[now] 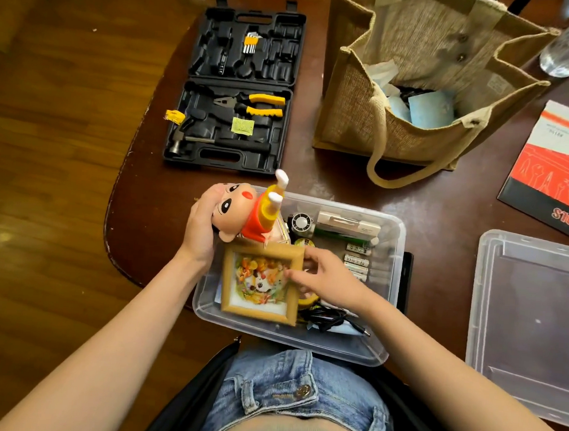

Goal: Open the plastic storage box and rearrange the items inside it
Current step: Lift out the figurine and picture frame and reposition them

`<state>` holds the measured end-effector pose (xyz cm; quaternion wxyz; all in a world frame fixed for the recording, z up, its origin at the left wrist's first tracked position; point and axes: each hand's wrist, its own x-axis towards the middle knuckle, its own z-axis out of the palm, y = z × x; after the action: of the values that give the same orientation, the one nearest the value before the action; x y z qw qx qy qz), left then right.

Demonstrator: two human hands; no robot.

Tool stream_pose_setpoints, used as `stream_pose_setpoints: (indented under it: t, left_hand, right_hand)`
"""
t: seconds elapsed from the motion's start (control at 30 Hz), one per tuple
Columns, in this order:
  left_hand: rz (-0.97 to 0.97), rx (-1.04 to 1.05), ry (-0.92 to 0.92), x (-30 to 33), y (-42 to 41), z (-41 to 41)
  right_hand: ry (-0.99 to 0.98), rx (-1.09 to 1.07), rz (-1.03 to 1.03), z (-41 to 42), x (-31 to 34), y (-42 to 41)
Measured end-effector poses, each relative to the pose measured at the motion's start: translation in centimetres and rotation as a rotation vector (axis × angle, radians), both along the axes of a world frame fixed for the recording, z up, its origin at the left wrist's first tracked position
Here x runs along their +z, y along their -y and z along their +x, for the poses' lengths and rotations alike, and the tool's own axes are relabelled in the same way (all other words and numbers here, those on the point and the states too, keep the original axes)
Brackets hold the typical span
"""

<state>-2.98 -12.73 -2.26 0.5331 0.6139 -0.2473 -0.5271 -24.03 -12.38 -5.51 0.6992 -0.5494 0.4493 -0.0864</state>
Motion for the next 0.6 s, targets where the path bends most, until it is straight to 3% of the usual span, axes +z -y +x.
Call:
stream_pose_setpoints:
  t: [0.13,0.27,0.4,0.6]
  left_hand:
    - [0.000,0.028,-0.121,1.0,0.3,0.2]
    - [-0.009,-0.100,-0.101,1.1,0.1,-0.6]
    - [0.013,-0.056,-0.002,0.5,-0.3,-1.1]
    - [0.101,-0.345,0.077,-0.1,-1.1,-1.9]
  right_hand:
    - [-0.062,-0.130,0.018,-2.7,0.9,1.1]
    - [-0.122,-0.240,0.062,-5.2,1.8,1.9]
    - [-0.258,-0.279,0.065,-6.5,2.3,2.2]
    - [-0.537,-0.211,-0.093,-6.1,1.8,1.1]
